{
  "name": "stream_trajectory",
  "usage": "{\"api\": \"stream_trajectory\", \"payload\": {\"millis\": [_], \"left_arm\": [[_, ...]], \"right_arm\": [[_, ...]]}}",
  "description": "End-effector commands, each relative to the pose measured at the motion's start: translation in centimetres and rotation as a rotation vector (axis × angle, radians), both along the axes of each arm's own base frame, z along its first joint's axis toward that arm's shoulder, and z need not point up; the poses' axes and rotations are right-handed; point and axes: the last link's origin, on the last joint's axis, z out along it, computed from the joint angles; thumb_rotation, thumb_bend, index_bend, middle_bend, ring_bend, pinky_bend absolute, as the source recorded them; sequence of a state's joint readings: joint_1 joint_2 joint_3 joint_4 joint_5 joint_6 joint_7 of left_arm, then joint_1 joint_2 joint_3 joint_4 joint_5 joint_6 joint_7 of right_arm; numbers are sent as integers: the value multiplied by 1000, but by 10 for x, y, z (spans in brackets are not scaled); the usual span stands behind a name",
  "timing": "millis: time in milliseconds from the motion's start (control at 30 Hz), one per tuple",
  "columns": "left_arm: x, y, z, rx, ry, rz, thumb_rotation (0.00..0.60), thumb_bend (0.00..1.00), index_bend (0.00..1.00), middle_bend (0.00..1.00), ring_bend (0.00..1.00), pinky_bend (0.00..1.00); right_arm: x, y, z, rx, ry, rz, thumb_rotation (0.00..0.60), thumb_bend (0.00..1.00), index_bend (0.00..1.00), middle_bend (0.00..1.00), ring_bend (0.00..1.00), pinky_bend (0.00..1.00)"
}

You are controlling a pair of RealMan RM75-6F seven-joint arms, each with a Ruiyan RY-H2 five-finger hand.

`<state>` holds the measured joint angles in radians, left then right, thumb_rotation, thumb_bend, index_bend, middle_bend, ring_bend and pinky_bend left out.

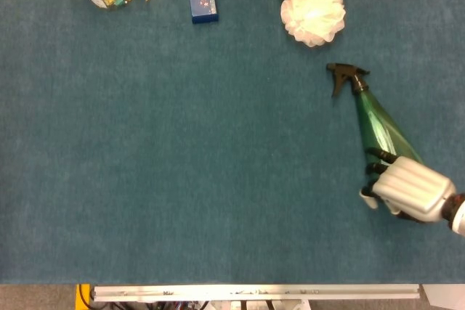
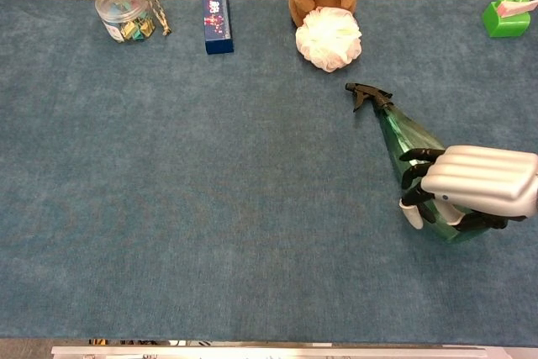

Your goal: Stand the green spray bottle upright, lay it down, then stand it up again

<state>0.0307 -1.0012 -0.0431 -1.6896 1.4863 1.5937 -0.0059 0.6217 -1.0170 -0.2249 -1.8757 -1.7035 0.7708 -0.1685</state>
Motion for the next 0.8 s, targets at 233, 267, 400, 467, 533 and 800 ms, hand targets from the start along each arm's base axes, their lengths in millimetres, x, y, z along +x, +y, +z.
{"api": "stream_trajectory", "payload": {"millis": [233,267,400,467,533,800], "left_arm": [[0,-2,-1,-2,5,0,600,128,336,349,391,698],[0,-1,-2,-2,5,1,600,128,336,349,391,698],[-1,-1,-1,-2,5,3,600,128,336,349,391,698],[-1,-1,-1,0,5,4,600,128,336,349,391,698],[-1,-1,-1,0,4,4,600,128,336,349,391,698],[0,-1,-1,-1,5,4,600,128,336,349,391,698]], "right_arm": [[-17,1,13,-62,56,-52,600,1000,491,557,220,51],[-18,1,13,-66,60,-55,600,1000,491,557,220,52],[-22,-1,17,-92,74,-58,600,1000,491,557,220,52],[-23,-2,19,-105,82,-60,600,1000,491,557,220,52],[-26,-3,22,-121,95,-65,600,1000,491,557,220,51],[-40,-4,34,-195,163,-91,600,1000,491,557,220,52]]}}
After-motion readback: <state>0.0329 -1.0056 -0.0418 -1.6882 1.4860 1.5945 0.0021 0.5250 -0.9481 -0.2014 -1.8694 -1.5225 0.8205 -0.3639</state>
